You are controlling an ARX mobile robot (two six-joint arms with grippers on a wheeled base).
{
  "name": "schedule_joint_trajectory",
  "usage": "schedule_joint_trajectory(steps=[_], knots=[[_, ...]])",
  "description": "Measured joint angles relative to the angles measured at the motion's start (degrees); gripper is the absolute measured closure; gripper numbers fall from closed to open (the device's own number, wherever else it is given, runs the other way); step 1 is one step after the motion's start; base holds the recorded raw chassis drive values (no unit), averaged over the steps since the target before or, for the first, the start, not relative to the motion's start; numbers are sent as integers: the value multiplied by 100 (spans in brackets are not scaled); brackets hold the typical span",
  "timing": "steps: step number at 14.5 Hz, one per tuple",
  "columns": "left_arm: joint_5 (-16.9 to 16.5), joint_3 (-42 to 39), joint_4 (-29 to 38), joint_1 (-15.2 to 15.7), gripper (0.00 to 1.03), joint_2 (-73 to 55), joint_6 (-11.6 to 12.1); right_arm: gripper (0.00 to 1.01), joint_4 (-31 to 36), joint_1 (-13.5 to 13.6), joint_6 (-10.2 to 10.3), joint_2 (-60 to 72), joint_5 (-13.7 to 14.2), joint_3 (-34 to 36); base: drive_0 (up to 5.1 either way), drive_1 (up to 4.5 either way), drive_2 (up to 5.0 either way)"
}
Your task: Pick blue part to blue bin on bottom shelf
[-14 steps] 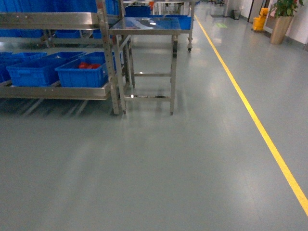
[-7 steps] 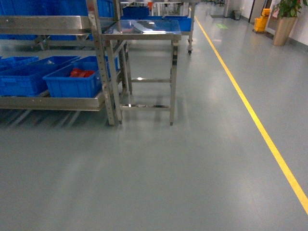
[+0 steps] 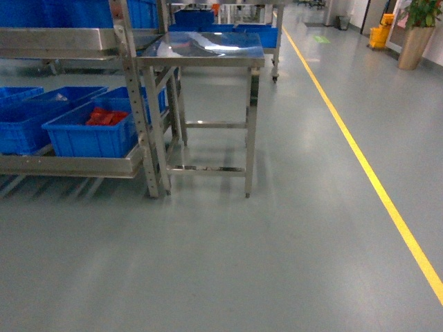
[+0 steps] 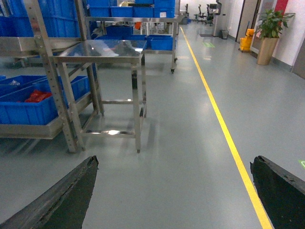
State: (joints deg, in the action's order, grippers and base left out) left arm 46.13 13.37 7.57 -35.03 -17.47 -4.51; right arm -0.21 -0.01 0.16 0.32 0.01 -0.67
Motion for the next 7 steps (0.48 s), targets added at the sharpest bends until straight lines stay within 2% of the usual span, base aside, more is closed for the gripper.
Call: schedule_joint_trajectory(steps=[7], knots=[[-2,0,-7,0,59,-4,0,3,-15,0,0,0,0,0,4,438,-429]])
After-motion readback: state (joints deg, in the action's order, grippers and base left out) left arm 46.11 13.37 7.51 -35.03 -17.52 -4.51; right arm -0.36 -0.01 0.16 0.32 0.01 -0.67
